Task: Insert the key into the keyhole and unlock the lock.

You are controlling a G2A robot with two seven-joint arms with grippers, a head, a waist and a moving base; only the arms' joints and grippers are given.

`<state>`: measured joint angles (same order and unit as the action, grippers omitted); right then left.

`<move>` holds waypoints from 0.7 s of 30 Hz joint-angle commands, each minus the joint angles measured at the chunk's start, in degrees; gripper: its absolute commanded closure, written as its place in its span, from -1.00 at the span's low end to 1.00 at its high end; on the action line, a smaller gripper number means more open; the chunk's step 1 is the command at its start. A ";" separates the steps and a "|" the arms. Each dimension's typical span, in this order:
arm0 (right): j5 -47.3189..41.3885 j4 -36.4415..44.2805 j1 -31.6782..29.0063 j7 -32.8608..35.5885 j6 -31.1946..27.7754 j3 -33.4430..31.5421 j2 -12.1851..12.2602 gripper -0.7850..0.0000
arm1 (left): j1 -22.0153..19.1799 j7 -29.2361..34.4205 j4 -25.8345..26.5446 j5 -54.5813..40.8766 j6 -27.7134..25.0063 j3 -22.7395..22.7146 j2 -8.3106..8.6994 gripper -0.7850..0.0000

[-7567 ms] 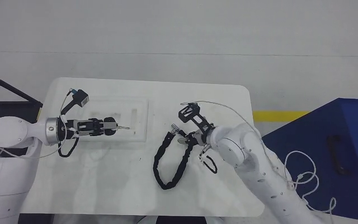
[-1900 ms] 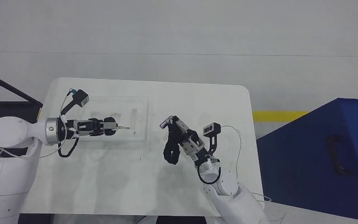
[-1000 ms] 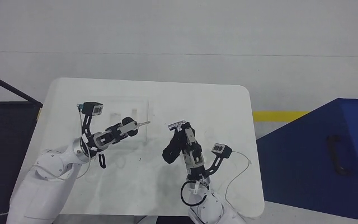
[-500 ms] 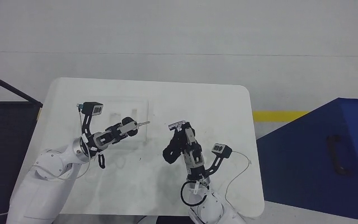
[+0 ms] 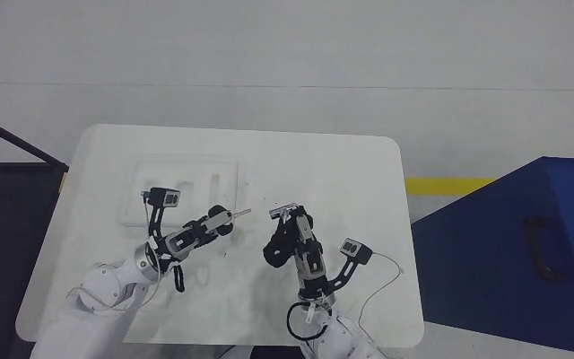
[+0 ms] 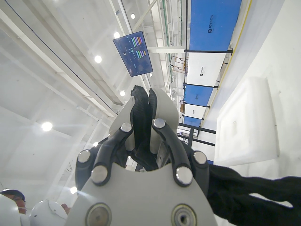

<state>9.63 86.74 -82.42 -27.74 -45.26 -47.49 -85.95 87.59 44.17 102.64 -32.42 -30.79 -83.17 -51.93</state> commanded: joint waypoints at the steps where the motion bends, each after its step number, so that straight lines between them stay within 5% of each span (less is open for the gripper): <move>1: -0.05 0.03 0.01 0.04 0.10 -0.02 0.01 1.00 | -0.06 0.03 -0.02 0.01 -0.03 0.01 0.00 1.00; 21: 7.04 -1.10 0.73 -0.62 1.81 -0.87 -1.10 1.00 | 0.98 2.29 1.52 4.27 1.32 -0.91 -0.14 1.00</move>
<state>16.47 85.98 -81.82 -28.52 -43.65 -48.62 -86.93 88.71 46.36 104.06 -28.03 -29.50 -84.00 -52.04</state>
